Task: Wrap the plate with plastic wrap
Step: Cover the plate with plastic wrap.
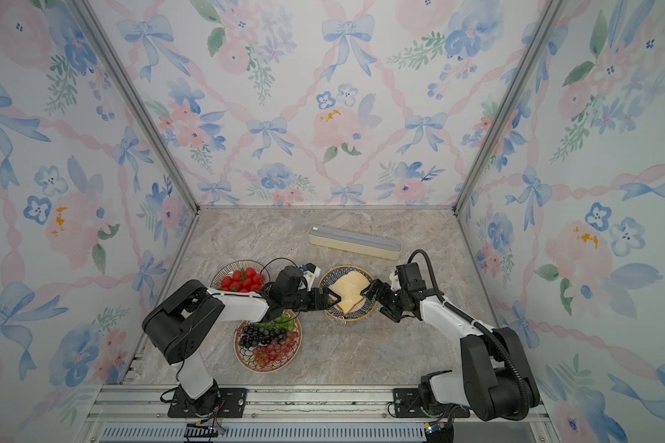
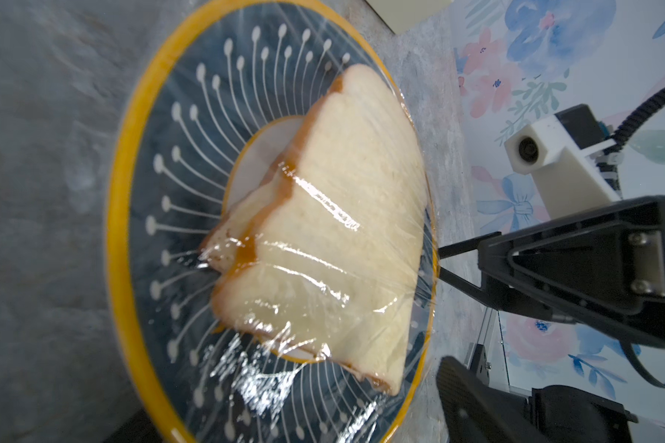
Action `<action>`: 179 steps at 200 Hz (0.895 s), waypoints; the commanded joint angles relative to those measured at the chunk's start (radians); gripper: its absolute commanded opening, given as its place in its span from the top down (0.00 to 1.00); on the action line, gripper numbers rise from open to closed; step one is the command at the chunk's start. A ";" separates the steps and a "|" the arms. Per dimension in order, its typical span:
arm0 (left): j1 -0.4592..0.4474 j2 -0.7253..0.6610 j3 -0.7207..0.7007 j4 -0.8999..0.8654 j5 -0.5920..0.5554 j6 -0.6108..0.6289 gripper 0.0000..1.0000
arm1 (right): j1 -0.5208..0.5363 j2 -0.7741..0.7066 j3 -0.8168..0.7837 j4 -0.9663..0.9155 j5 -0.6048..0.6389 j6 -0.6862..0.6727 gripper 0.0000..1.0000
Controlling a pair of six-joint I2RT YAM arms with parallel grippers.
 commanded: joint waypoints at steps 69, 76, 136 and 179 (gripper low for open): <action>-0.072 0.003 0.028 0.032 0.063 0.003 0.07 | -0.024 0.312 0.223 0.183 -0.068 -0.003 0.03; -0.073 -0.001 0.026 0.032 0.052 0.002 0.07 | -0.038 0.334 0.236 0.169 -0.058 -0.015 0.03; -0.022 -0.103 -0.045 0.003 -0.051 0.001 0.05 | -0.139 0.185 0.194 -0.031 0.036 -0.175 0.03; 0.026 -0.137 0.016 -0.170 -0.145 0.132 0.03 | -0.121 0.088 0.066 0.010 -0.023 -0.110 0.03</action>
